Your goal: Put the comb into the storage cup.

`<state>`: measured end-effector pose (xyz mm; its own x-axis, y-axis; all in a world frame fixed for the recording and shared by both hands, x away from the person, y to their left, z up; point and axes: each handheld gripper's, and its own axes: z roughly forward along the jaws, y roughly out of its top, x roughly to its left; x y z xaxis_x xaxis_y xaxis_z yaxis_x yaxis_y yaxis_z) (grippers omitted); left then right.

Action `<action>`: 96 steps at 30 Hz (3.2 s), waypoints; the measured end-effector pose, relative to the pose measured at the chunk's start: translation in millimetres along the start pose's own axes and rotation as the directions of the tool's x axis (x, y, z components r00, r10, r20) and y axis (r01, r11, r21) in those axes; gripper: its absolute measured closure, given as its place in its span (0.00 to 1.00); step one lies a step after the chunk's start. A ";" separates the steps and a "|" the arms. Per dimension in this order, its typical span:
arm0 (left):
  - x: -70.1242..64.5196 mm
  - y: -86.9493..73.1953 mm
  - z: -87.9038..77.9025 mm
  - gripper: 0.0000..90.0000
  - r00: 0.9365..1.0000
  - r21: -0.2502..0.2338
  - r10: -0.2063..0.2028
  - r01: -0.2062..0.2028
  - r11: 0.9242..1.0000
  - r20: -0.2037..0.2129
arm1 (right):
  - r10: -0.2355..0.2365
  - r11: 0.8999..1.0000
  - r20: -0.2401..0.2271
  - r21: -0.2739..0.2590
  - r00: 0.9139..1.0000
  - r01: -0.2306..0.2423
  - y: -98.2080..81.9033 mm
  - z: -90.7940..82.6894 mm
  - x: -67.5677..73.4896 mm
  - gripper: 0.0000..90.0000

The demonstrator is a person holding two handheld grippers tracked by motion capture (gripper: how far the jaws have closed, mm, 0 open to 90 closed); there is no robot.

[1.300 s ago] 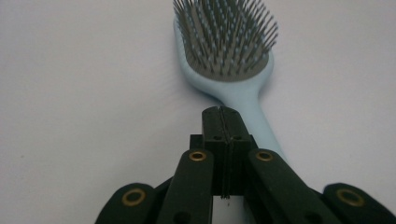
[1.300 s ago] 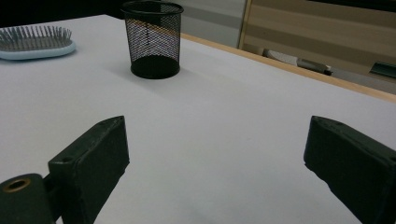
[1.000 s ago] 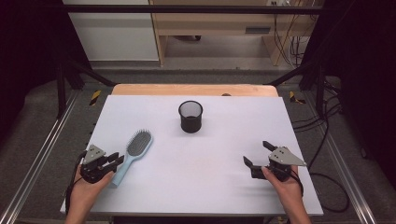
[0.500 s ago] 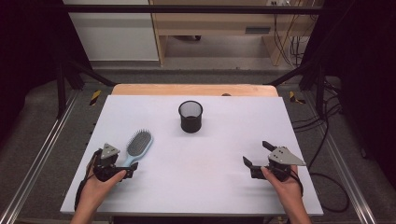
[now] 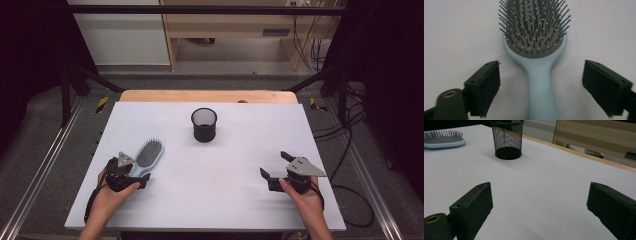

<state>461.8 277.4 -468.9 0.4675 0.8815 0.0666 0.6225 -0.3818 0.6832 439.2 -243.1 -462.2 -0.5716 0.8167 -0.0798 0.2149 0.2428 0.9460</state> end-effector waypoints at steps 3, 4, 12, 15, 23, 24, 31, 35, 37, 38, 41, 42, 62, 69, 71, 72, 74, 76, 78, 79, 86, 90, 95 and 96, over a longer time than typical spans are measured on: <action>2.4 -0.6 0.5 0.36 1.000 0.006 -0.009 0.009 1.000 0.011 | 0.000 1.000 -0.002 0.003 1.000 0.000 -0.1 0.3 0.5 0.07; 2.8 -0.7 0.5 0.40 1.000 0.010 -0.010 0.010 1.000 0.012 | 0.000 1.000 -0.002 0.003 1.000 0.000 -0.1 0.2 0.7 0.07; 4.7 -1.7 2.0 0.56 0.999 0.031 -0.027 0.026 0.999 0.023 | 0.001 1.000 -0.001 0.007 1.000 -0.001 -0.5 0.7 0.4 0.07; 5.0 -1.5 2.0 0.58 0.999 0.034 -0.028 0.027 0.999 0.023 | -0.001 1.000 -0.001 0.009 1.000 0.001 -0.6 0.9 0.5 0.07; 1.8 -1.4 0.9 0.69 0.999 0.038 -0.008 0.007 0.999 0.034 | -0.001 1.000 0.001 0.012 1.000 0.001 -0.9 1.2 0.8 0.07; 1.2 -1.4 1.1 0.70 0.999 0.037 -0.009 0.008 0.999 0.032 | -0.001 1.000 0.001 0.012 1.000 0.001 -0.9 1.1 0.8 0.07; -3.4 -0.6 0.8 0.77 0.999 0.042 0.023 -0.024 0.999 0.022 | -0.001 1.000 0.003 0.014 1.000 0.001 -1.0 1.0 1.1 0.07; -2.3 -1.1 0.5 0.77 0.999 0.035 0.022 -0.023 0.999 0.030 | -0.003 1.000 0.003 0.012 1.000 0.003 -0.8 0.2 1.0 0.07; -1.7 -1.2 0.1 0.77 0.999 0.034 0.025 -0.027 0.999 0.037 | -0.001 1.000 0.003 0.011 1.000 0.001 -0.8 -0.1 0.9 0.07; -1.2 -1.4 -0.2 0.77 0.999 0.034 0.024 -0.025 0.999 0.042 | -0.001 1.000 0.003 0.011 1.000 0.001 -0.8 0.0 0.9 0.07; 0.5 -2.4 -0.8 0.78 0.998 0.028 0.012 -0.014 1.000 0.055 | -0.002 1.000 0.001 0.011 1.000 0.002 -0.8 0.2 0.9 0.07; 1.0 -2.6 -1.0 0.78 0.998 0.026 0.014 -0.016 1.000 0.055 | -0.003 1.000 0.001 0.011 1.000 0.002 -0.7 0.2 1.0 0.07; 4.8 -3.9 -4.0 0.78 0.999 0.013 0.007 -0.008 1.000 0.045 | -0.004 1.000 -0.002 0.010 1.000 0.004 -0.6 0.0 1.3 0.07; 3.3 -5.0 -2.2 0.77 1.000 0.023 0.023 -0.023 0.999 0.019 | -0.003 1.000 -0.003 0.009 1.000 0.003 -0.6 -0.1 1.2 0.07; 3.3 -5.3 -2.3 0.76 1.000 0.021 0.025 -0.025 0.999 0.019 | -0.004 1.000 -0.003 0.009 1.000 0.004 -0.6 -0.1 1.3 0.07; 3.0 -5.4 -2.2 0.76 1.000 0.020 0.026 -0.027 0.999 0.017 | -0.004 1.000 -0.003 0.010 1.000 0.004 -0.6 0.0 1.3 0.07; 2.5 -5.5 -2.1 0.74 1.000 0.020 0.030 -0.030 0.999 0.010 | -0.003 1.000 -0.006 0.010 1.000 0.003 -0.6 0.1 1.3 0.07; 2.2 -5.6 -2.3 0.72 0.999 0.019 0.036 -0.036 0.999 -0.002 | -0.003 1.000 -0.007 0.010 1.000 0.004 -0.6 0.1 1.5 0.07; 2.4 -5.8 -2.3 0.70 0.999 0.018 0.034 -0.034 0.999 -0.004 | -0.003 1.000 -0.009 0.011 1.000 0.003 -0.5 0.2 1.7 0.07; 2.5 -5.9 -2.3 0.70 0.999 0.017 0.034 -0.034 0.999 -0.004 | -0.003 1.000 -0.009 0.012 1.000 0.004 -0.5 0.2 1.6 0.07; 0.5 -5.4 -1.7 0.60 0.998 0.018 0.049 -0.048 0.999 -0.043 | -0.003 1.000 -0.011 0.014 1.000 0.003 -0.6 0.3 1.8 0.07; 0.9 -5.7 -1.4 0.57 0.998 0.016 0.041 -0.040 0.999 -0.047 | -0.003 1.000 -0.011 0.015 1.000 0.003 -0.6 0.5 1.7 0.07; 1.6 -5.1 -1.1 0.59 0.999 0.022 0.025 -0.025 0.999 -0.029 | -0.002 1.000 -0.012 0.017 1.000 0.002 -0.7 0.8 1.9 0.07; 1.4 -4.8 -1.1 0.60 0.999 0.023 0.024 -0.023 0.999 -0.027 | -0.001 1.000 -0.013 0.017 1.000 0.002 -0.7 0.8 1.9 0.07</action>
<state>458.7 280.8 -471.3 0.4654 0.8792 0.1023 0.6258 -0.4086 0.6644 438.6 -241.4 -463.2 -0.5818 0.8096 -0.0772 0.2274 0.2531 0.9403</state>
